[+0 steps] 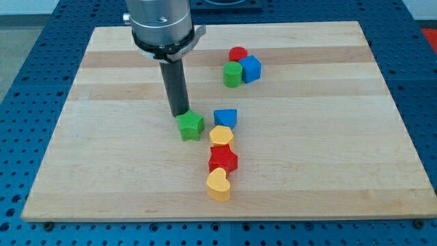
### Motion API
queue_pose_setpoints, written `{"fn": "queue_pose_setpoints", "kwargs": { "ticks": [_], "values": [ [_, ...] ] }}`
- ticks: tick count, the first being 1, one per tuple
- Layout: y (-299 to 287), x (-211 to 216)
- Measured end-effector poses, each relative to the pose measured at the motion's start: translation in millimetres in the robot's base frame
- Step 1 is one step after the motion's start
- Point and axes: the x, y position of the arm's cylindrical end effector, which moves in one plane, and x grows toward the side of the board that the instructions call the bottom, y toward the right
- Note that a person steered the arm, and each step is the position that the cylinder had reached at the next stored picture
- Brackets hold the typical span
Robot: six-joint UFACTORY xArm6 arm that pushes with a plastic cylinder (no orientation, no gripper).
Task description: Place the green star left to the blue triangle
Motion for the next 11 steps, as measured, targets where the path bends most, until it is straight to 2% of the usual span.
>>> {"fn": "queue_pose_setpoints", "kwargs": {
  "ticks": [2,3,4,5,8,11],
  "values": [
    [0,-3],
    [-19,-2],
    [-46,10],
    [-66,51],
    [-19,57],
    [-12,40]
  ]
}}
